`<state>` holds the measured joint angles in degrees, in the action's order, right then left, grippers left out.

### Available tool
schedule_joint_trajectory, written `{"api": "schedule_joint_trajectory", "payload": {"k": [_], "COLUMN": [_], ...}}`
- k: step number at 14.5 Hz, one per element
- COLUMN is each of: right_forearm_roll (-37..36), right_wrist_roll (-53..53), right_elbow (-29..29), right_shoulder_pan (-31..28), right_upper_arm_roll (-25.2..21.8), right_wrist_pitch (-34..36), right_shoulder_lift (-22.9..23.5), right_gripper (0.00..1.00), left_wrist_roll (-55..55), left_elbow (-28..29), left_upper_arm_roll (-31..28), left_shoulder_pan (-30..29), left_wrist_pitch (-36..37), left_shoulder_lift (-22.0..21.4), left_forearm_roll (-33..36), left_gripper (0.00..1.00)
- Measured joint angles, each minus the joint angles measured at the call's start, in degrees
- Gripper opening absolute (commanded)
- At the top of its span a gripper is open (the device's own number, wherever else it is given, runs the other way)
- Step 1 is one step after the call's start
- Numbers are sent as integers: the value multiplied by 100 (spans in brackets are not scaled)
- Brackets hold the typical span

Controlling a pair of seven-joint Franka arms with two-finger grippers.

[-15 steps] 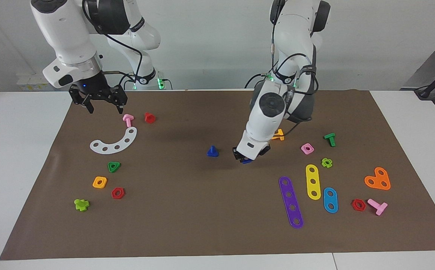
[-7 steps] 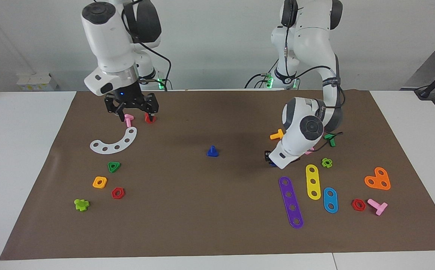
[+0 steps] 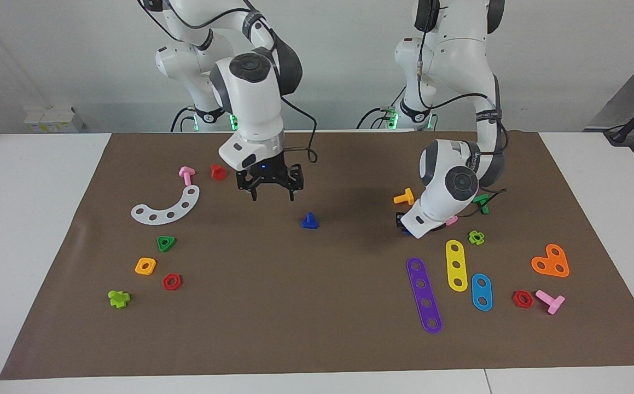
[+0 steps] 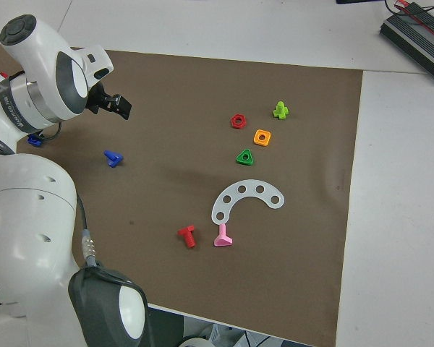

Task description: Unscrew and place screws in storage area

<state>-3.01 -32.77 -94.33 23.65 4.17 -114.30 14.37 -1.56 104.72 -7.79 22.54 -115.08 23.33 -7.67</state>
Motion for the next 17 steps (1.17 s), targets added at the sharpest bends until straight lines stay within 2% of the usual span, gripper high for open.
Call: {"api": "schedule_joint_trajectory", "payload": {"k": [3, 6, 8, 11, 14, 17], "right_forearm_roll": [-185, -191, -191, -192, -192, -193], "right_wrist_roll": [-588, -690, -724, -724, -723, -723], "right_elbow": [191, 243, 242, 78, -313, -500], "right_shoulder_pan": [354, 444, 518, 546, 564, 654], "right_upper_arm_roll": [0, -2, -2, -3, -2, -2], "right_wrist_pitch": [-319, -623, -654, -737, -1163, -1250], "right_shoulder_lift": [513, 766, 895, 1012, 1018, 1018], "right_gripper": [96, 95, 89, 88, 85, 81], "left_wrist_roll": [-110, -113, -113, -113, -160, -187], "left_elbow": [11, -80, -396, -1077, -1217, -791], "left_upper_arm_roll": [0, -8, -23, -48, -98, -113], "left_shoulder_pan": [-51, -57, -149, -556, -1060, -1270], "left_wrist_pitch": [-30, -58, 155, 955, 1627, 1893], "left_shoulder_lift": [-4, -16, -32, -173, -672, -1311], "left_forearm_roll": [6, 6, 6, 14, 147, 710], "left_gripper": [100, 100, 100, 100, 100, 100]}}
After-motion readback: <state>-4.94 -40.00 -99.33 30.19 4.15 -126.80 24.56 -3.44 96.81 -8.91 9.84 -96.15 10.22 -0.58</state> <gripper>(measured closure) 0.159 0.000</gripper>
